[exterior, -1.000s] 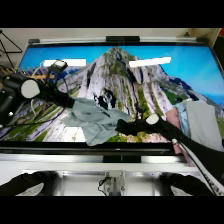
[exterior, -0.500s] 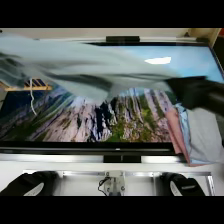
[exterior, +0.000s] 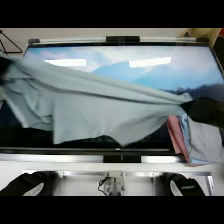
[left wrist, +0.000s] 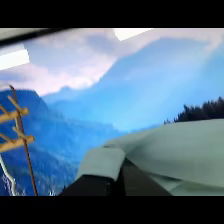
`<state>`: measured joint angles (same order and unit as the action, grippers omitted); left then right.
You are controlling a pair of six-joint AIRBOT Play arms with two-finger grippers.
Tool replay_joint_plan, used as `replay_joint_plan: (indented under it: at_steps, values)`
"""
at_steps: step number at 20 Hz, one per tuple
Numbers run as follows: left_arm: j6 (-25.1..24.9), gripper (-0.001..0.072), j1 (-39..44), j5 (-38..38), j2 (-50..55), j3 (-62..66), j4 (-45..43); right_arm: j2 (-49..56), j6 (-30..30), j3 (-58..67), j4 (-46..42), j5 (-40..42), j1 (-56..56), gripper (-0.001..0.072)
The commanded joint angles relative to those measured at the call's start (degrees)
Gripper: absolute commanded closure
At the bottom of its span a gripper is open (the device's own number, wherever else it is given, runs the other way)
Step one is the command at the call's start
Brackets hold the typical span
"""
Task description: Fold the shirts.
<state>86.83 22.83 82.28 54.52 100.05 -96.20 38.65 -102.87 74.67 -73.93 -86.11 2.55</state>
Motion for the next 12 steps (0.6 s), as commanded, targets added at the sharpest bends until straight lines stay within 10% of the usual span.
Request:
replay_joint_plan:
  at_steps: [1, 9, 12]
  values:
    - [-0.2, 0.0671, -0.1, -1.2, 8.3, -14.1, 0.2, 10.6, 2.8, -5.7, -0.9, 0.8, -0.1, 0.0641]
    - [-0.1, 0.0663, -0.2, -15.6, 39.7, -16.2, 2.2, 41.9, 9.9, -12.6, 14.3, 24.6, -0.1, 0.0642]
    - [-0.2, 0.0243, -1.2, -11.5, 44.8, -7.4, -0.4, 43.2, 10.8, -12.6, 15.6, 28.6, -0.1, 0.0641]
